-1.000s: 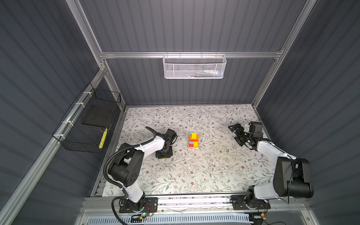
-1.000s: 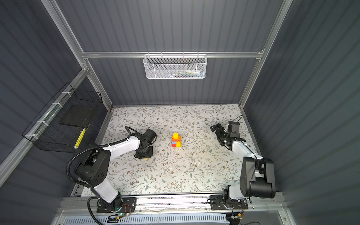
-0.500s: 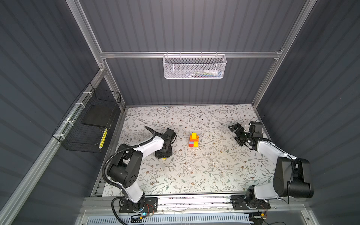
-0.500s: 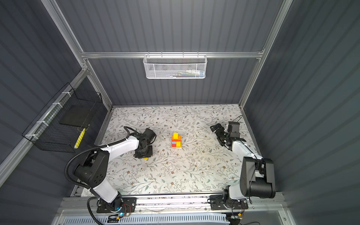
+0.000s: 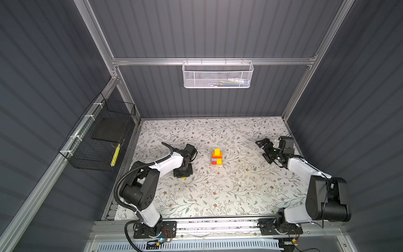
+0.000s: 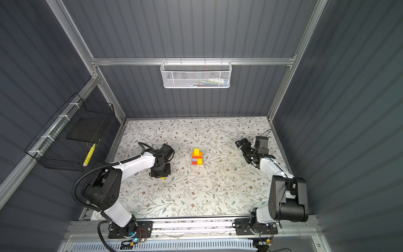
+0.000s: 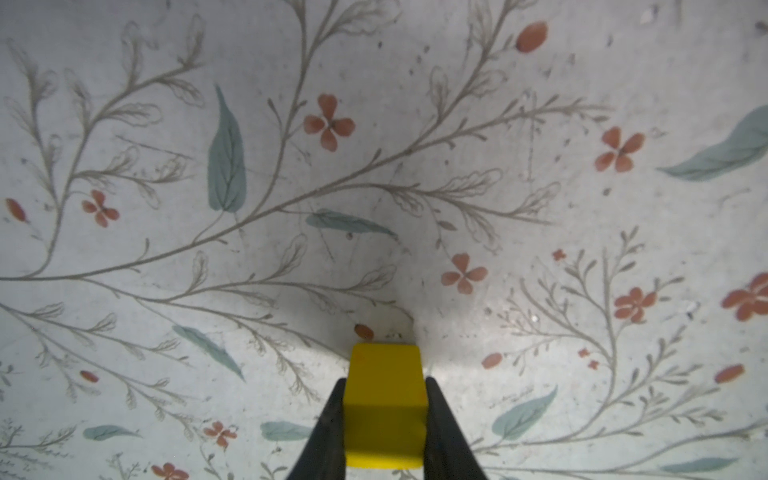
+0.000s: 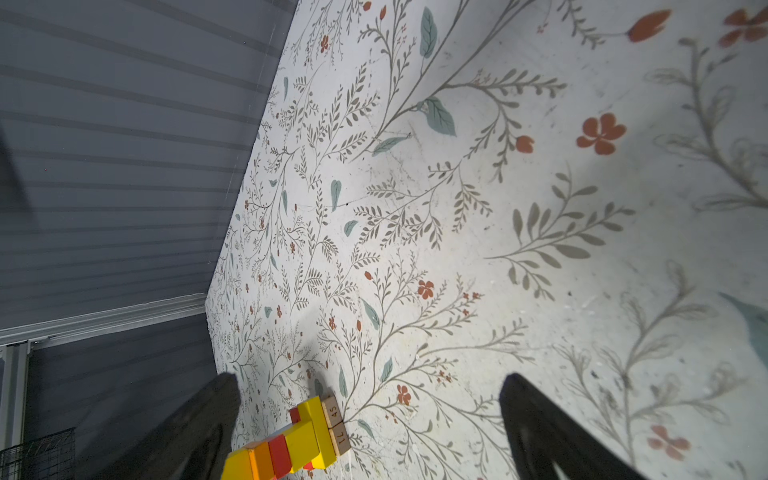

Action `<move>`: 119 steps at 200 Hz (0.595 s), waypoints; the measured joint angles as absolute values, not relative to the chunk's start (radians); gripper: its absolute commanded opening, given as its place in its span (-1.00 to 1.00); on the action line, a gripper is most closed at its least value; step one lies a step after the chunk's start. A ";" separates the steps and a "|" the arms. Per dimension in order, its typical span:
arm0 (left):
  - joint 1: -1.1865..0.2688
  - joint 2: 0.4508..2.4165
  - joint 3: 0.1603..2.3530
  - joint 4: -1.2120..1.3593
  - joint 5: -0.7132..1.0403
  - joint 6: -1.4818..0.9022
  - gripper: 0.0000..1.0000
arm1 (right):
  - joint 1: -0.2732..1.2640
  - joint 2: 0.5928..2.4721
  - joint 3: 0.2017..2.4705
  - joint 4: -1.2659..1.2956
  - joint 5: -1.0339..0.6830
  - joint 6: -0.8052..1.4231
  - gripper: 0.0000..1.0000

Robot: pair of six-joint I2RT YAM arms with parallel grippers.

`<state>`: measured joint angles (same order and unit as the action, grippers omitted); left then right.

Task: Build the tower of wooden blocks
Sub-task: 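Lift the small yellow cube and carry it over the stack with the left gripper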

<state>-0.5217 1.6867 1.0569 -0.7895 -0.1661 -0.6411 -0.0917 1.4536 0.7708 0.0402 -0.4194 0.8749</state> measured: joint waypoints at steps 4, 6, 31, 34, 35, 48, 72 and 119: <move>-0.522 1.687 1.068 -0.799 -0.162 -0.641 -0.60 | -0.092 1.456 0.771 0.041 -0.419 0.875 0.98; -0.522 1.687 1.074 -0.803 -0.162 -0.641 -0.60 | -0.092 1.457 0.771 0.042 -0.419 0.875 0.98; -0.522 1.681 1.164 -0.852 -0.144 -0.641 -0.60 | -0.092 1.467 0.771 0.045 -0.420 0.875 0.98; -0.522 1.679 1.176 -0.858 -0.142 -0.641 -0.60 | -0.092 1.467 0.771 0.046 -0.419 0.875 0.98; -0.522 1.679 1.182 -0.861 -0.140 -0.641 -0.60 | -0.092 1.467 0.771 0.046 -0.419 0.875 0.98; -0.522 1.677 1.244 -0.891 -0.131 -0.641 -0.56 | -0.092 1.467 0.771 0.047 -0.419 0.875 0.99; -0.532 1.679 1.407 -0.949 -0.113 -0.640 -0.54 | -0.092 1.468 0.771 0.054 -0.421 0.876 0.98; -0.626 1.800 1.832 -1.035 -0.119 -0.626 -0.53 | -0.092 1.484 0.771 0.059 -0.424 0.880 0.98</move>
<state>-0.6262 1.7996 1.8324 -1.0348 -0.1192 -0.6262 -0.0917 1.4841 0.7708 0.0586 -0.4240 0.8799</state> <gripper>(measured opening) 0.269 0.992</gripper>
